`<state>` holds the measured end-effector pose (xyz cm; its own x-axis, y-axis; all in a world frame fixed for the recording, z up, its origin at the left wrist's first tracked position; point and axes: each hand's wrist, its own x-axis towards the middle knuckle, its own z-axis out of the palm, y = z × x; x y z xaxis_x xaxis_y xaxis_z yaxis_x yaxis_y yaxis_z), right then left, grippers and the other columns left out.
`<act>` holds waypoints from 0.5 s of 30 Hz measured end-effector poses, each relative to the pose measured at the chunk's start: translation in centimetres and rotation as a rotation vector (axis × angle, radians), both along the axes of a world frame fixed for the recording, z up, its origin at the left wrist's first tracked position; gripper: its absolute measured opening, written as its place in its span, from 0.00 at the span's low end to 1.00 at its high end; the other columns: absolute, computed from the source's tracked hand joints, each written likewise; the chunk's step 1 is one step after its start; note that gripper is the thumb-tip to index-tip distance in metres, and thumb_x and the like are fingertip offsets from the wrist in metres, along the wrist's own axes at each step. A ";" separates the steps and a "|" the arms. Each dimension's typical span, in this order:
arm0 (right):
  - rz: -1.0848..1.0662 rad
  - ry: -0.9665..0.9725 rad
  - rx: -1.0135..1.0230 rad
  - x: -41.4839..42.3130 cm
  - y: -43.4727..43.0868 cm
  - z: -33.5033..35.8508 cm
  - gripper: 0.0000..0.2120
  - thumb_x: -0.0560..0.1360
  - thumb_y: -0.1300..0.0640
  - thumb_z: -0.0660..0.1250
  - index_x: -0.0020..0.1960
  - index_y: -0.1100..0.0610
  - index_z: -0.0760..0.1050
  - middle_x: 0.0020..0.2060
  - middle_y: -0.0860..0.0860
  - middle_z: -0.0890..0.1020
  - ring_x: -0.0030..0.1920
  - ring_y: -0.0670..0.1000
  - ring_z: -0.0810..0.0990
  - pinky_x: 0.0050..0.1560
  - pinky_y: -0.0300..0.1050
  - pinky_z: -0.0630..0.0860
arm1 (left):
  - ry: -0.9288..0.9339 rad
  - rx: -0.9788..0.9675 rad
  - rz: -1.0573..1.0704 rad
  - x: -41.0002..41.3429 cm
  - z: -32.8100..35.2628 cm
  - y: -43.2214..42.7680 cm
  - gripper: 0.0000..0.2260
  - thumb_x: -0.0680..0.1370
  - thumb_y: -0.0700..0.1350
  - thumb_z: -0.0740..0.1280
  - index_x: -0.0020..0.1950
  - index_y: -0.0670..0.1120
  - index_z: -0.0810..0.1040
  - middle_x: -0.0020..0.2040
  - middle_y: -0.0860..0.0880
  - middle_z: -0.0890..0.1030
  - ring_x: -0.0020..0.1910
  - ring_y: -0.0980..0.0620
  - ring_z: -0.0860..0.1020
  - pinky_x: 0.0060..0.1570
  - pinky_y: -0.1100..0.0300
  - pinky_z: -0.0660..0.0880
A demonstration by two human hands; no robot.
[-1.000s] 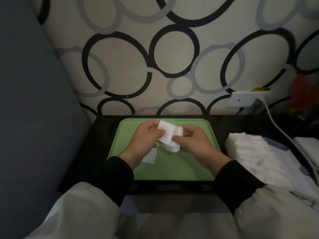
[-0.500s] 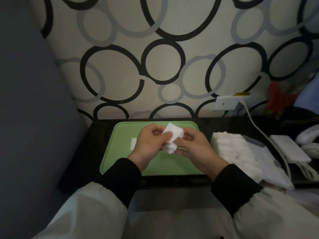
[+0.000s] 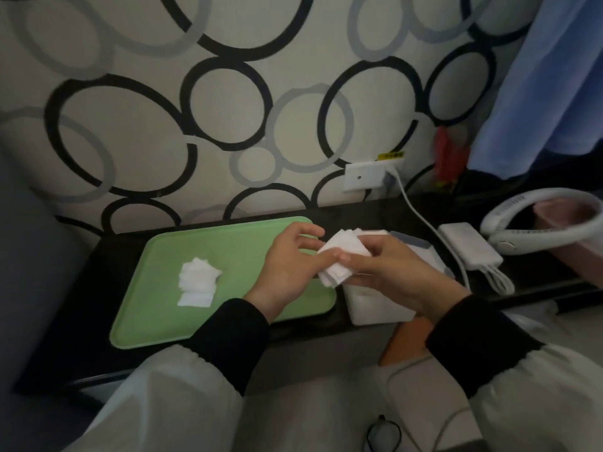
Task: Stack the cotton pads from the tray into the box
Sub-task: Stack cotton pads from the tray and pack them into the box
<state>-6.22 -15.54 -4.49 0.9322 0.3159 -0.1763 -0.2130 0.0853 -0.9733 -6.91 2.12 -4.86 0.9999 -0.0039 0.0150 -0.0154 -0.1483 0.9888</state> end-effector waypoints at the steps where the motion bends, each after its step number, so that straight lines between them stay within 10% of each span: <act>1: -0.004 -0.001 -0.016 0.2 -1.3 -0.1 0.16 0.75 0.65 0.70 0.62 0.65 0.76 0.56 0.60 0.83 0.58 0.57 0.83 0.53 0.49 0.82 | -0.002 -0.029 -0.014 0.3 0.2 -0.7 0.13 0.73 0.41 0.77 0.55 0.45 0.78 0.46 0.47 0.83 0.39 0.52 0.83 0.36 0.59 0.79; 5: -0.119 -0.085 -0.169 0.6 -5.4 0.1 0.11 0.75 0.66 0.70 0.57 0.62 0.80 0.52 0.58 0.84 0.54 0.56 0.84 0.49 0.48 0.82 | -0.108 0.128 -0.002 1.9 0.0 -1.9 0.07 0.75 0.44 0.74 0.50 0.48 0.78 0.43 0.50 0.83 0.31 0.55 0.80 0.32 0.63 0.74; 10: -0.207 -0.120 -0.272 0.6 -7.4 0.2 0.09 0.76 0.68 0.66 0.54 0.61 0.79 0.50 0.57 0.83 0.51 0.54 0.84 0.46 0.49 0.83 | -0.121 0.817 -0.385 3.4 -0.9 -3.3 0.39 0.66 0.60 0.78 0.73 0.57 0.66 0.72 0.51 0.66 0.71 0.50 0.64 0.69 0.56 0.65; 15: -0.218 -0.136 -0.250 0.8 -7.9 0.2 0.10 0.75 0.68 0.65 0.54 0.60 0.79 0.50 0.57 0.84 0.51 0.54 0.84 0.48 0.52 0.84 | -0.069 1.009 -0.524 4.2 -2.5 -4.7 0.55 0.63 0.64 0.79 0.81 0.59 0.47 0.80 0.53 0.43 0.79 0.50 0.43 0.78 0.50 0.48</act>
<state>-5.38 -23.48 -4.25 0.9933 0.0695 -0.0923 -0.0827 -0.1298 -0.9881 -2.68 -2.61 -7.35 0.8688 -0.4624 -0.1773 -0.3593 -0.8349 0.4169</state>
